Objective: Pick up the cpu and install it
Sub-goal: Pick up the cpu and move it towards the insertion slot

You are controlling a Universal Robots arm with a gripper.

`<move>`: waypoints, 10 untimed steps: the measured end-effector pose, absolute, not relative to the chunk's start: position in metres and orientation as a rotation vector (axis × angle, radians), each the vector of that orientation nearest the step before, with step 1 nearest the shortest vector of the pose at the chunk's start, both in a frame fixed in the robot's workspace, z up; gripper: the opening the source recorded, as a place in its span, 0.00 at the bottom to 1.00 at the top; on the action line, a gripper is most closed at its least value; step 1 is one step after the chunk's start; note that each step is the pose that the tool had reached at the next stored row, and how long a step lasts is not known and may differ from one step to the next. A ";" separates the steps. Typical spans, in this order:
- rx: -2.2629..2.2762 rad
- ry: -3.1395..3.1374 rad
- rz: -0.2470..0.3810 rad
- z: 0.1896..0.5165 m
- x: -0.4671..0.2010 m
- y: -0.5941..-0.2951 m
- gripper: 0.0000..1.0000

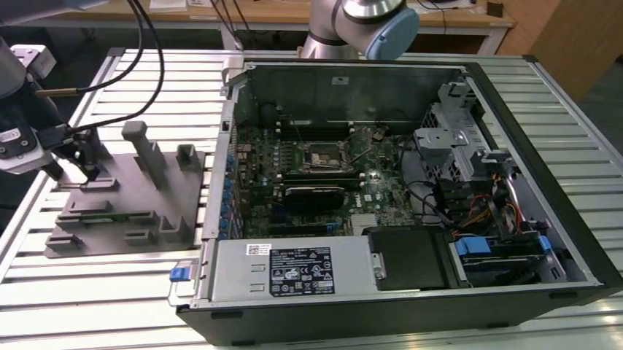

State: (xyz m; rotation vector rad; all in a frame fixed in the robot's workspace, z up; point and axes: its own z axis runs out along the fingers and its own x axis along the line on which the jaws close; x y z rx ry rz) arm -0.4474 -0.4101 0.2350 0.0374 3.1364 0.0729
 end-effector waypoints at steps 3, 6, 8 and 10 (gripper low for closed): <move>0.037 3.136 0.073 0.238 -0.447 -0.410 0.54; 0.037 3.137 0.073 0.240 -0.447 -0.410 0.54; 0.037 3.137 0.073 0.242 -0.447 -0.410 0.54; 0.037 3.136 0.073 0.244 -0.447 -0.410 0.54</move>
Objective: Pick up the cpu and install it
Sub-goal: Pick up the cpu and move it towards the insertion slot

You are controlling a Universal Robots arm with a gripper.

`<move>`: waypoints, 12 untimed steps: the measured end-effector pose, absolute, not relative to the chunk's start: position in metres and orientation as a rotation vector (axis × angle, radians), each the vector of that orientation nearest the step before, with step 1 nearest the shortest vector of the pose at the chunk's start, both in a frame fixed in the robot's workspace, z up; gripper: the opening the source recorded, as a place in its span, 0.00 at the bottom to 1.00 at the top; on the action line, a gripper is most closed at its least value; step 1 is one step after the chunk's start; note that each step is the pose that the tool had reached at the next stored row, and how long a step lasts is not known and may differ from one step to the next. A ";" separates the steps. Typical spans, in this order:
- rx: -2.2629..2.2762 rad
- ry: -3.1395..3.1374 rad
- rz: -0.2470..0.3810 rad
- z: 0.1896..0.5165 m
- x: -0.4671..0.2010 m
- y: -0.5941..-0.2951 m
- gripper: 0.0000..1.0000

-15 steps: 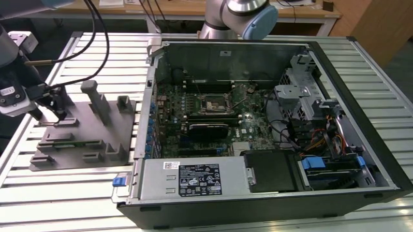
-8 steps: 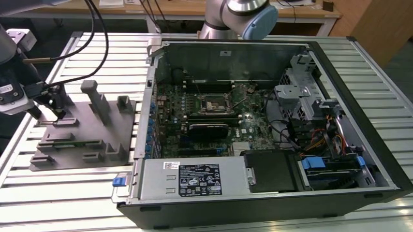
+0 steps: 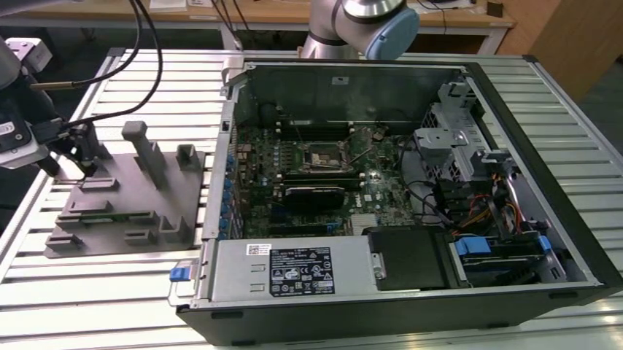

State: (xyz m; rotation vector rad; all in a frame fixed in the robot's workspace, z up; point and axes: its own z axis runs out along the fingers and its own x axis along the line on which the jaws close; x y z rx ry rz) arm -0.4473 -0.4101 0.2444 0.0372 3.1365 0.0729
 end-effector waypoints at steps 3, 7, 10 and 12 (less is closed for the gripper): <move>0.037 3.137 0.073 0.248 -0.447 -0.410 0.54; 0.037 3.137 0.073 0.252 -0.447 -0.410 0.54; 0.037 3.136 0.073 0.254 -0.447 -0.410 0.54; 0.037 3.137 0.073 0.256 -0.447 -0.410 0.54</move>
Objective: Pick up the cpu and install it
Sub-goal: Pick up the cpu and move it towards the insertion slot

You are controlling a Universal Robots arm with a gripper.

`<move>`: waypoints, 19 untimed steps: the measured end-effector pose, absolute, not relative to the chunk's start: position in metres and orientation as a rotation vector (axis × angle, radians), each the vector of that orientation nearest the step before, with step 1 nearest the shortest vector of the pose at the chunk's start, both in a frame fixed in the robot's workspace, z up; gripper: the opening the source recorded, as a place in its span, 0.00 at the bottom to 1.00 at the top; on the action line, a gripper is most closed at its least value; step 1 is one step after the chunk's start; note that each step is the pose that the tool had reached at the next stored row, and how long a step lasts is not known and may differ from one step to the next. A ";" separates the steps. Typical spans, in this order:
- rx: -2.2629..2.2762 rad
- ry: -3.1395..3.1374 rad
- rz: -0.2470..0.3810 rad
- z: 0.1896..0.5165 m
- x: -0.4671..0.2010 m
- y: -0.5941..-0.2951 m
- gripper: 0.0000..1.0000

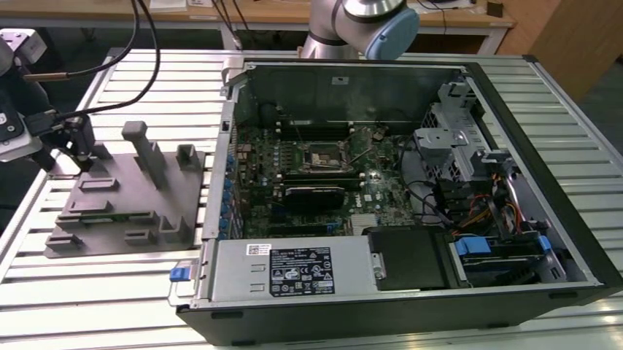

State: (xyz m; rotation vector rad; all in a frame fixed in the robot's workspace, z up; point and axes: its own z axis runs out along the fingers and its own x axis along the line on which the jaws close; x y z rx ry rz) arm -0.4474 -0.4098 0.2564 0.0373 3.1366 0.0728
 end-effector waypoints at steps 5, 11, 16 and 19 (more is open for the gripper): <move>0.037 3.136 0.073 0.261 -0.447 -0.410 0.54; 0.037 3.136 0.073 0.266 -0.447 -0.410 0.54; 0.037 3.136 0.073 0.270 -0.447 -0.410 0.54; 0.037 3.137 0.073 0.273 -0.447 -0.410 0.54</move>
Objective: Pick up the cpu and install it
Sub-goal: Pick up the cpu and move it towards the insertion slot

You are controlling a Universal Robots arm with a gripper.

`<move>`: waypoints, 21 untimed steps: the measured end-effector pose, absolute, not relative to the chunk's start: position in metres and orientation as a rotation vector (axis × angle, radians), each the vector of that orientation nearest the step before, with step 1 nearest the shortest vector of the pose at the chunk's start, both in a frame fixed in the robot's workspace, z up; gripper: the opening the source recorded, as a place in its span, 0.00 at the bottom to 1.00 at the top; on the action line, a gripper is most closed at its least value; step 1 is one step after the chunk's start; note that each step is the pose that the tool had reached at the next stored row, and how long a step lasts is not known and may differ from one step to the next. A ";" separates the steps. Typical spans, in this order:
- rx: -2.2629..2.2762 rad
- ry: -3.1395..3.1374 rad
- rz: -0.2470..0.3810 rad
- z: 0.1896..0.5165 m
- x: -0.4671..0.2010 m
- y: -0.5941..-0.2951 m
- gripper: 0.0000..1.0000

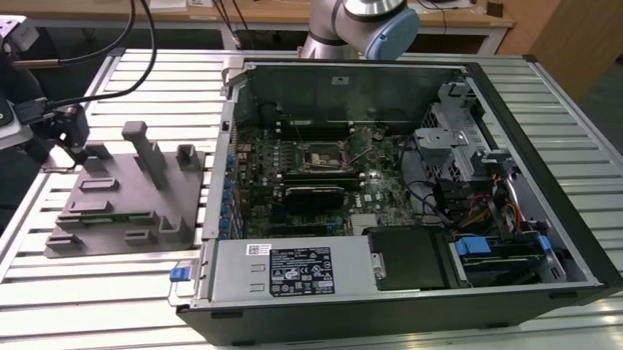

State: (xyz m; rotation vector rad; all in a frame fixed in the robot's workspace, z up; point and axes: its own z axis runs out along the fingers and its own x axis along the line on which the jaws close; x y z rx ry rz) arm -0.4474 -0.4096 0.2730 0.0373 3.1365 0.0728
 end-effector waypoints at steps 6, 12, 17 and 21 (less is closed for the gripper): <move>0.037 3.136 0.073 0.278 -0.447 -0.410 0.54; 0.037 3.137 0.073 0.284 -0.447 -0.409 0.54; 0.037 3.136 0.073 0.288 -0.447 -0.409 0.54; 0.037 3.137 0.073 0.291 -0.447 -0.409 0.54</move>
